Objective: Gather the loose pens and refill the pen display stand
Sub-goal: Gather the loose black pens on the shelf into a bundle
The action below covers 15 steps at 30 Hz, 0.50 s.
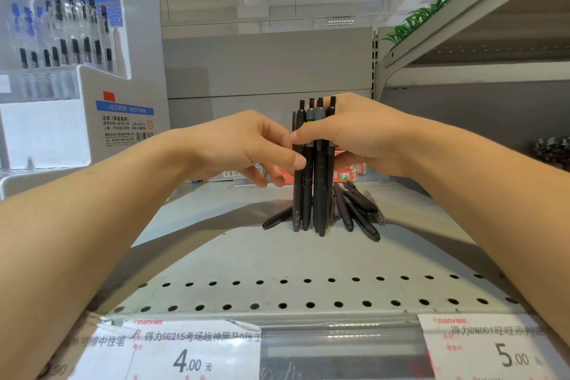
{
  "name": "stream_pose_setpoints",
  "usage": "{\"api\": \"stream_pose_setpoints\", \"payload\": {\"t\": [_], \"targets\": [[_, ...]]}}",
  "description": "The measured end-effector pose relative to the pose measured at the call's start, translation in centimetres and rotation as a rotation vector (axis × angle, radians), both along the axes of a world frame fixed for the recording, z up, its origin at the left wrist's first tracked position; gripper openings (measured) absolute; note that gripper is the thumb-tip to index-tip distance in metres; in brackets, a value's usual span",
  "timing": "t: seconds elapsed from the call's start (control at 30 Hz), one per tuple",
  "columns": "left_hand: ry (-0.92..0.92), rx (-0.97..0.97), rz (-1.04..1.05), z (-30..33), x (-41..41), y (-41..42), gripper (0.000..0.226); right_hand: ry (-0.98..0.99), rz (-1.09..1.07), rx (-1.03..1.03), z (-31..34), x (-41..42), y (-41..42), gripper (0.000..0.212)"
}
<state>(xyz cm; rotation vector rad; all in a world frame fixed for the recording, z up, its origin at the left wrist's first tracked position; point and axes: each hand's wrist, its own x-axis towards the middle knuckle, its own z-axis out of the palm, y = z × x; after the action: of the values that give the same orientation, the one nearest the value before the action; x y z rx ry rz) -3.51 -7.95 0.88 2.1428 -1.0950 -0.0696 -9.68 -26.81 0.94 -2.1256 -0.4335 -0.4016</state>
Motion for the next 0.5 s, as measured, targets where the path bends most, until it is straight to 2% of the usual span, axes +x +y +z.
{"api": "stream_pose_setpoints", "payload": {"t": [0.07, 0.13, 0.27, 0.37, 0.43, 0.5], "targets": [[0.067, -0.014, 0.007, -0.1, 0.1, 0.0, 0.011, 0.003, -0.008, -0.001, 0.0, 0.1, -0.1, 0.011], [0.057, 0.02, 0.086, -0.5, 0.6, -0.3, 0.015, 0.006, -0.006, -0.012, 0.0, 0.2, -0.2, 0.012], [-0.166, 0.346, 0.246, -1.9, 1.6, -1.8, 0.01, 0.007, 0.026, 0.004, -0.1, 0.1, 0.1, 0.007], [-0.166, 0.464, 0.219, -2.6, 1.6, -2.7, 0.01, 0.017, 0.076, 0.008, -0.1, -0.1, 0.3, 0.008], [-0.15, 0.519, 0.21, -2.7, 1.6, -3.0, 0.011, 0.027, 0.083, 0.025, -0.2, -0.2, 0.5, 0.019], [-0.13, 0.561, 0.225, -2.7, 1.7, -3.1, 0.012, 0.077, 0.114, 0.075, -0.4, -0.3, 0.7, 0.042]]}}
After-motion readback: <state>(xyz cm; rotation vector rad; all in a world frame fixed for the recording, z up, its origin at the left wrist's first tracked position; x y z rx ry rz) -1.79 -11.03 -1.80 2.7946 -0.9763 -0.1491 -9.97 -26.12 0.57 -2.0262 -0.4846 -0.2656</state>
